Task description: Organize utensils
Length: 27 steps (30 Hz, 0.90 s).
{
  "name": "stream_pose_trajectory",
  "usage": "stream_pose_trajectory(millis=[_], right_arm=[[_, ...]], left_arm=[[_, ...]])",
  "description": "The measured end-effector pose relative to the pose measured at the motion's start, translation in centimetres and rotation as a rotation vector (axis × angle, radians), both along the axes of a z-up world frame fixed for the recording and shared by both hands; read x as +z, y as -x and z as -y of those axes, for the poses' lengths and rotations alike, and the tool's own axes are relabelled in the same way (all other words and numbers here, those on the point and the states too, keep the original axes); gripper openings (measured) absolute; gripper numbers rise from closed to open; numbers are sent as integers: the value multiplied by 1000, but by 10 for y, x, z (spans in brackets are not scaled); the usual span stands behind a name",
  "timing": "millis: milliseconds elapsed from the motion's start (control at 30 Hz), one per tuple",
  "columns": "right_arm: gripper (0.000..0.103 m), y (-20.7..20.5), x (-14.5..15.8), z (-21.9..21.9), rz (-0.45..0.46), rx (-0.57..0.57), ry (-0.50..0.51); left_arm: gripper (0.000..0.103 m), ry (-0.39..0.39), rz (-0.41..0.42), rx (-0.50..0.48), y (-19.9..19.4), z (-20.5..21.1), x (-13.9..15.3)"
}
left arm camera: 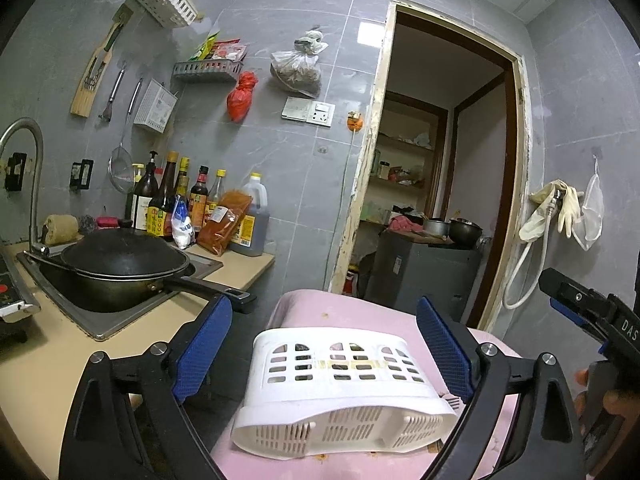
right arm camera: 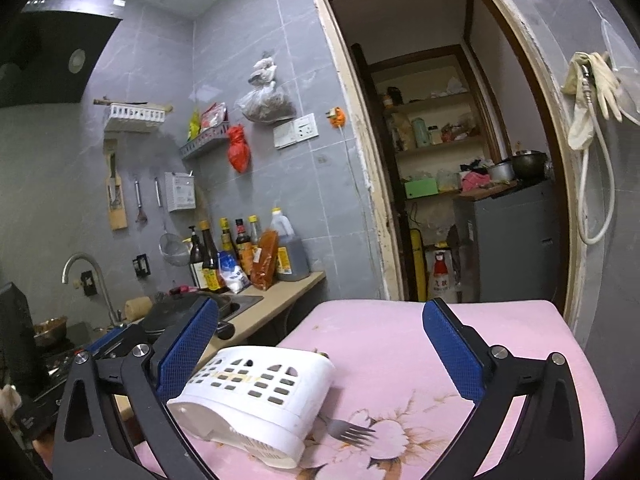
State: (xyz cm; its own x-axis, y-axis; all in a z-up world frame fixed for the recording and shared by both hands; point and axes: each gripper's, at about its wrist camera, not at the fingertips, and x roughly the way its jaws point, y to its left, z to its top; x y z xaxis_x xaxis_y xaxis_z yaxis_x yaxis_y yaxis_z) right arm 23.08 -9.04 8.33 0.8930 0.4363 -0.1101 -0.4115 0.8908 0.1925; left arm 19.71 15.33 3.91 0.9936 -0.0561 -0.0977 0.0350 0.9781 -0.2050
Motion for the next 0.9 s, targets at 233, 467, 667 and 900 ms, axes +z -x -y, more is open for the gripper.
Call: stream_pose_trajectory(millis=[233,467,667,900], right_arm=[[103,2,-1,9,-13,-13,10],[103,18,-7,17,-19,-33,30],[103,49,-9,30,-11,-54,41],[103,93,-11,43,-20,-86,78]], left_arm=[[91,12,-29,20,9,-3,-1],[94,-7,-74,26,29,1,-2],[94,-26,-106,12,50,10,0],[94,-41,-140,-11,78,21,-2]])
